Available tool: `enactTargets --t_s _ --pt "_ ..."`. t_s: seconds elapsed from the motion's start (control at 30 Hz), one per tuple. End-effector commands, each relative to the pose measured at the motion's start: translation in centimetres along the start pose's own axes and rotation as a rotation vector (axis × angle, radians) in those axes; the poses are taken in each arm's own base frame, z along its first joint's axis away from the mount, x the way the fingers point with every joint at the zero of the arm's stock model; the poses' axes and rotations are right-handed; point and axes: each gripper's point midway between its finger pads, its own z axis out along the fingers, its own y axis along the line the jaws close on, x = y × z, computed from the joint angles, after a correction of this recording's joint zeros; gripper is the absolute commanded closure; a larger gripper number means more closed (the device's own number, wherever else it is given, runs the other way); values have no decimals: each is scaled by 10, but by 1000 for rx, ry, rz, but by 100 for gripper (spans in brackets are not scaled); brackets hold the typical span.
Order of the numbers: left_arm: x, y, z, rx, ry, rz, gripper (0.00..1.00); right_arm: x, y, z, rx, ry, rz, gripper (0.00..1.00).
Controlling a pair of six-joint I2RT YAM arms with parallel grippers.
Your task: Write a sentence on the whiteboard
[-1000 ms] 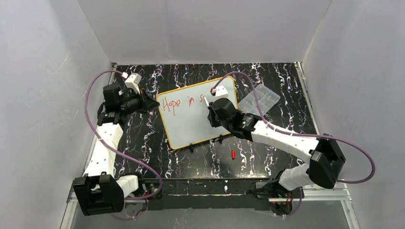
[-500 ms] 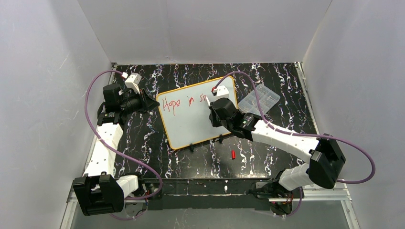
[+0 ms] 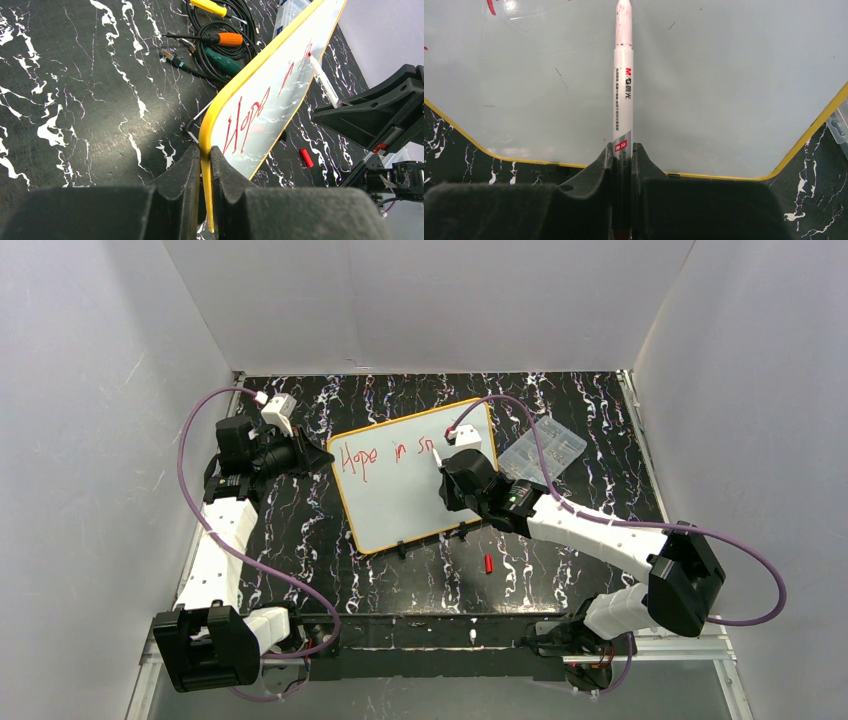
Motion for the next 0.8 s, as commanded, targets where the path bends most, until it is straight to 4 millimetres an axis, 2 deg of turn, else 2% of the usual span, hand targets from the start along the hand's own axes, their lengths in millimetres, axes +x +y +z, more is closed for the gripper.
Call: enactTargets --t_s 0.0,0.13,0.33,0.77 --pt "-1 -13 -5 45 -10 27 100 -21 -2 -1 23 -50 11 99" --pt "-1 -13 -4 45 -9 28 100 -34 -1 -1 32 -77 -2 99" --pt "-1 -13 -4 47 -8 29 100 -42 -2 0 41 -90 -8 99" --pt "-1 -13 -4 48 -8 29 100 -31 -17 -2 81 -60 6 99"
